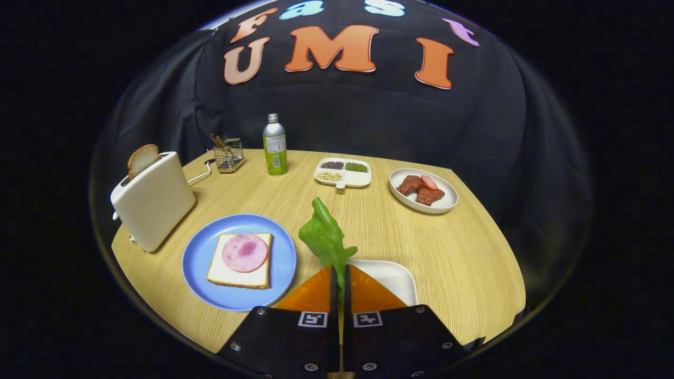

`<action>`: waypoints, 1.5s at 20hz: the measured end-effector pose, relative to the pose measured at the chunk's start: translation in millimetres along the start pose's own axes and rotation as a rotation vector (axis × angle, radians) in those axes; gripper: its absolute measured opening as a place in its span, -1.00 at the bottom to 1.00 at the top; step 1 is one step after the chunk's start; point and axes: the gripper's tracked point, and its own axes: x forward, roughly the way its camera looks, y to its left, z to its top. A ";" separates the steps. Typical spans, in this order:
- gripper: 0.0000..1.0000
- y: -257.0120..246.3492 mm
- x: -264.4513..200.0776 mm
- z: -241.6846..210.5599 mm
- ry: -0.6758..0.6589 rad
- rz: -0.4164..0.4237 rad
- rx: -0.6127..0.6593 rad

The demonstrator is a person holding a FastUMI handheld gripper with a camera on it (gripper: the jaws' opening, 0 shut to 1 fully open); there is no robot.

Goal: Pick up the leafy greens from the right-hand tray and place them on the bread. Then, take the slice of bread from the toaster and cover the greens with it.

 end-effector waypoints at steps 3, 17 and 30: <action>-0.93 16.3 -9.3 8.6 -0.018 0.005 -0.009; -0.93 107.4 -18.8 19.9 -0.019 0.068 -0.032; -0.93 142.4 7.8 11.6 0.027 0.058 -0.012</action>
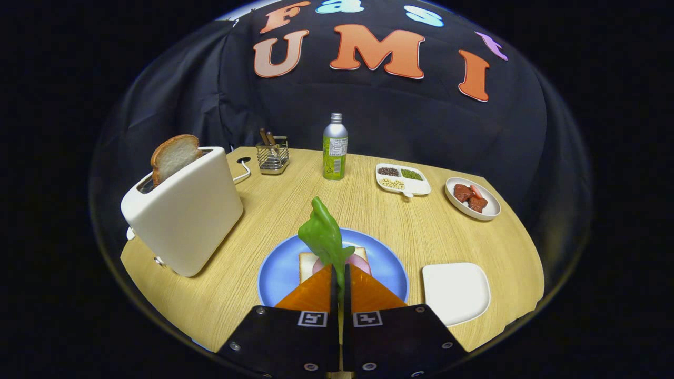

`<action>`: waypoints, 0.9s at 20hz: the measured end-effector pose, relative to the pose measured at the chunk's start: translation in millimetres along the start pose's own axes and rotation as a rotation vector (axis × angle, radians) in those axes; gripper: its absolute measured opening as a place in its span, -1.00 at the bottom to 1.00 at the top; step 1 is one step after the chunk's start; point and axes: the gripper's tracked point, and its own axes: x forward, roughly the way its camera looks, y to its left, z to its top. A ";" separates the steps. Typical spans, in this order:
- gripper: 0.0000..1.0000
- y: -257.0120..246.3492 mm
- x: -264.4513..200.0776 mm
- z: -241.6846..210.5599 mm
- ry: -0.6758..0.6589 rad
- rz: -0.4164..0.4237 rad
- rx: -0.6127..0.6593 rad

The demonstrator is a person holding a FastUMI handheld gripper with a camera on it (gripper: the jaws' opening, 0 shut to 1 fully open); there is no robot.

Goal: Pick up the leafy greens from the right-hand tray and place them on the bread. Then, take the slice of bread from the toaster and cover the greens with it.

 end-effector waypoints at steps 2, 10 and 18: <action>-0.93 1.9 4.0 -0.8 0.005 -0.004 -0.006; -0.93 1.3 10.0 -5.0 0.014 -0.014 -0.019; -0.76 -2.7 29.1 -23.9 0.054 -0.033 -0.045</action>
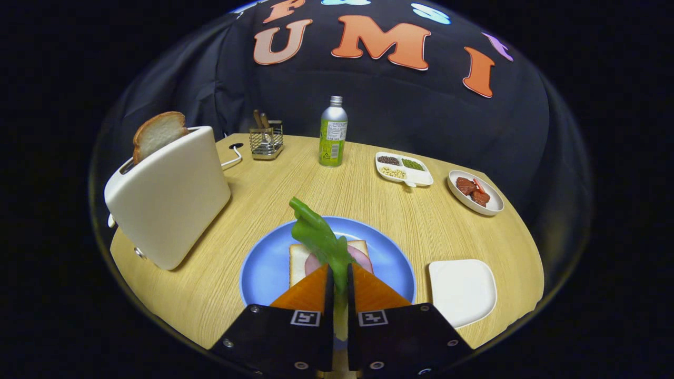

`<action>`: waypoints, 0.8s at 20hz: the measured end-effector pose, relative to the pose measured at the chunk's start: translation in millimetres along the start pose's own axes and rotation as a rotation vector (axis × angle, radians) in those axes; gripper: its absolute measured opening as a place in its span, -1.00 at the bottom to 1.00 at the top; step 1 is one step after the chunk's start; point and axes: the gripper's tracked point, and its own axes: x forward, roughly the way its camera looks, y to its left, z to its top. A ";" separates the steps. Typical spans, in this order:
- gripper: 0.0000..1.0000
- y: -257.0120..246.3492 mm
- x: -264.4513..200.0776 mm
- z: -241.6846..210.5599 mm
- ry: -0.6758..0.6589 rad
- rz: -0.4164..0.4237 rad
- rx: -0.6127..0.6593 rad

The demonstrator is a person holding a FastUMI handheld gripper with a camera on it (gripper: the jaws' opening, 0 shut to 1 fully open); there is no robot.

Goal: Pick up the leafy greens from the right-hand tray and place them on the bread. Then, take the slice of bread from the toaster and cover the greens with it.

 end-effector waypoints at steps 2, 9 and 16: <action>-0.59 3.0 3.1 -5.8 0.022 0.006 -0.011; 0.33 2.0 -3.2 -7.3 0.031 0.008 -0.006; 0.97 -7.4 -25.5 17.9 -0.012 -0.010 0.032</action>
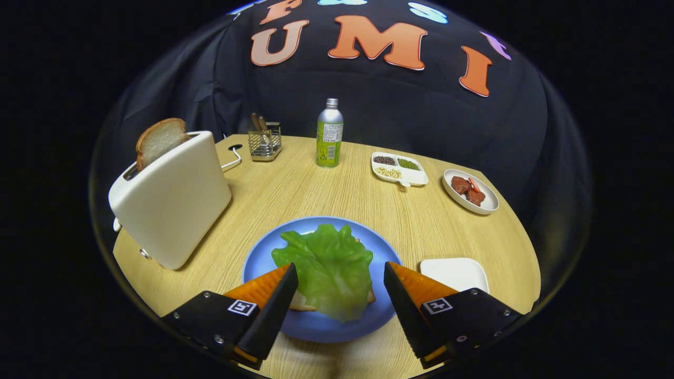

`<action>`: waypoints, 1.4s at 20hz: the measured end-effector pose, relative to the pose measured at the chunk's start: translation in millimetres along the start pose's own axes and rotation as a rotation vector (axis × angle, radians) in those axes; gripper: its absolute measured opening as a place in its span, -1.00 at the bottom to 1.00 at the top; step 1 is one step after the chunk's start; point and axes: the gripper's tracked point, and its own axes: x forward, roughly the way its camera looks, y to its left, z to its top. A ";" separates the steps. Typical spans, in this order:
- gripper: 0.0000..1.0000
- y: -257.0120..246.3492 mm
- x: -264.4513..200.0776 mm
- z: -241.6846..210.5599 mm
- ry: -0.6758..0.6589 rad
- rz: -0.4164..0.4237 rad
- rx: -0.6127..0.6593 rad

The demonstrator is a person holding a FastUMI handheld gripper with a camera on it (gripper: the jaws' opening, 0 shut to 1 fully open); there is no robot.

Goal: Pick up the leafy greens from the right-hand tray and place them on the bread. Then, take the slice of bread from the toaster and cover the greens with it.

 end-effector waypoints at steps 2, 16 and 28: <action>0.97 1.9 -7.2 16.6 -0.021 0.000 0.026; 0.97 93.2 -60.5 144.6 -0.231 0.070 -0.019; 0.96 215.7 -67.2 183.8 -0.341 0.177 -0.043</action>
